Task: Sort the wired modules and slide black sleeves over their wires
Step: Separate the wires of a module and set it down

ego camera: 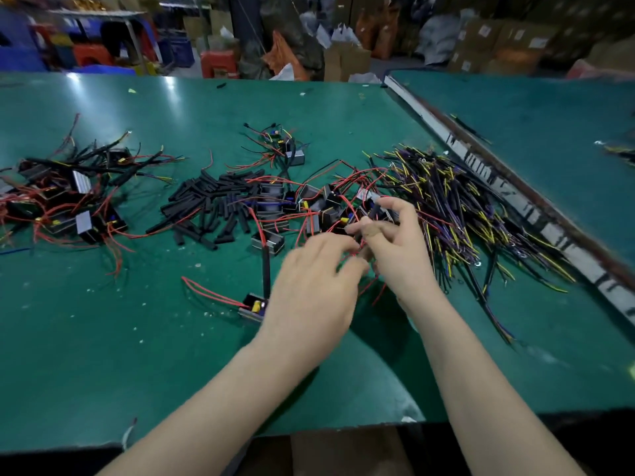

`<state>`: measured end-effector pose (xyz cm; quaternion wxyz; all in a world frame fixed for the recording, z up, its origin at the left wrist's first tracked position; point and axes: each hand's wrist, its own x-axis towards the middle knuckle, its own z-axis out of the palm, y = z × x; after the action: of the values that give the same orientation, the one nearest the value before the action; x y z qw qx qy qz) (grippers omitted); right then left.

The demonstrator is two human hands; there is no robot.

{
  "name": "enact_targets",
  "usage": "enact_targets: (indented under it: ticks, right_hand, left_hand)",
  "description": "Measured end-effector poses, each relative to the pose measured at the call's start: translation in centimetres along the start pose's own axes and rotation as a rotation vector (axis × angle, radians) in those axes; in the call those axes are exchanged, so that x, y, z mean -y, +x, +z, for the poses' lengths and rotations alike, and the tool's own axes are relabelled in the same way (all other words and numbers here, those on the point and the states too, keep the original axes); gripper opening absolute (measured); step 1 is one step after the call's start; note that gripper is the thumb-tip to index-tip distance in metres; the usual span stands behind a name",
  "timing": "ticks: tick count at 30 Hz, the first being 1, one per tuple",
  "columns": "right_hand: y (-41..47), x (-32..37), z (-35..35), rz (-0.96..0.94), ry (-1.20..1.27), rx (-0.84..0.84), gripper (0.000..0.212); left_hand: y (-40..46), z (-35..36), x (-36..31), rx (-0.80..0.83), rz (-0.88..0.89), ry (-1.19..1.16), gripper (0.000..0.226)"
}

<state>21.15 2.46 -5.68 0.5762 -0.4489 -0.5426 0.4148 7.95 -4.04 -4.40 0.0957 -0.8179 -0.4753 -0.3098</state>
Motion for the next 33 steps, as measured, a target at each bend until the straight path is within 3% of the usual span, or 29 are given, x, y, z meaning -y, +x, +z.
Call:
enact_targets:
  ticks: [4,7,9,14,16,24,33]
  right_hand:
    - [-0.1,-0.5,-0.3,-0.045,-0.105,-0.021,0.021]
    - [-0.1,-0.6,-0.4,-0.107,-0.157,-0.061,0.021]
    - [-0.1,-0.3,-0.4,-0.158,-0.128,-0.102,0.022]
    - [-0.2,0.7,-0.7,-0.173,0.083,-0.202,0.018]
    - [-0.1,1.0,-0.9,-0.134,0.199,-0.218,0.017]
    - [-0.7,1.4,-0.1,-0.095,0.325,-0.176,0.020]
    - [-1.3,1.7,0.5,-0.150,0.295,-0.196,0.021]
  left_hand:
    - [1.1,1.0,-0.6,0.397,-0.338,0.275,0.039]
    - [1.5,1.3,-0.4,0.431,-0.429,0.271,0.034]
    - [1.5,1.4,-0.1,0.371,-0.473,0.096,0.038]
    - [1.6,2.1,1.1,-0.049,-0.575,-0.511,0.028]
    - [1.4,2.4,0.9,-0.155,-0.540,-0.631,0.026]
    - [0.9,3.5,1.0,-0.376,-0.449,-0.697,0.027]
    - [0.5,3.5,0.9,-0.386,-0.404,-0.662,0.026]
